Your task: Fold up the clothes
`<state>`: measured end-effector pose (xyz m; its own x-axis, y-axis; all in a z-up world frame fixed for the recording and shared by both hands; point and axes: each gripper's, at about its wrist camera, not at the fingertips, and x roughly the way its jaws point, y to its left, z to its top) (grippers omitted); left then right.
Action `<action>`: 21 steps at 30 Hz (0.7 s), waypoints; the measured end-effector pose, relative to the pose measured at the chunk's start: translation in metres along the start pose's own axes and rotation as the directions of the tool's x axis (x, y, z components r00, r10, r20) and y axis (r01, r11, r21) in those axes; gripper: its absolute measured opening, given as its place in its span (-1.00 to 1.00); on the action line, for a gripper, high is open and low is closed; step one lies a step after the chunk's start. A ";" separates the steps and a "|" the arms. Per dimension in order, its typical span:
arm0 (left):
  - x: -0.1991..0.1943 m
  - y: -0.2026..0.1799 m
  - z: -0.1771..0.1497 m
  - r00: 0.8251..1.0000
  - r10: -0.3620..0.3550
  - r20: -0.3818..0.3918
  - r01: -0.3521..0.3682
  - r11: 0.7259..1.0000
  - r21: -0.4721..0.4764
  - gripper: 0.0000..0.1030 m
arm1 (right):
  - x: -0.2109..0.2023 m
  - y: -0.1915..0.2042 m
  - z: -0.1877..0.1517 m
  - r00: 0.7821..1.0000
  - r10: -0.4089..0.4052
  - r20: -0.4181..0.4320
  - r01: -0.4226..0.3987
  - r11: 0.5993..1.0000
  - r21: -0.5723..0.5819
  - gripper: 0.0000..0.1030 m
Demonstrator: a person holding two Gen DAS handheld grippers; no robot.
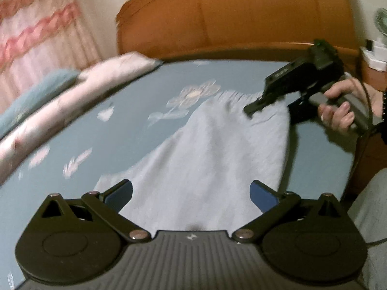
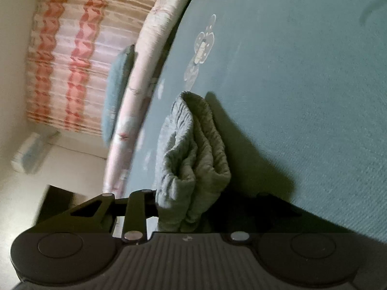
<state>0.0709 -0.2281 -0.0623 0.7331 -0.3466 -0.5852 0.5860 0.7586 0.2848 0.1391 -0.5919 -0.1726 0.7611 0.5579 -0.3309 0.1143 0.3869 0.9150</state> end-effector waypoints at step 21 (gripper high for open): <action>-0.036 0.035 -0.023 0.999 0.020 -0.037 -0.024 0.994 -0.107 0.99 | 0.005 0.022 -0.021 0.983 -0.177 0.052 0.183 0.974 -0.133 -0.42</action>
<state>0.0565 -0.1765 -0.0488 0.7312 -0.3110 -0.6071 0.5284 0.8211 0.2158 0.1317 -0.5650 -0.1590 0.7608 0.4416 -0.4755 0.1653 0.5768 0.8000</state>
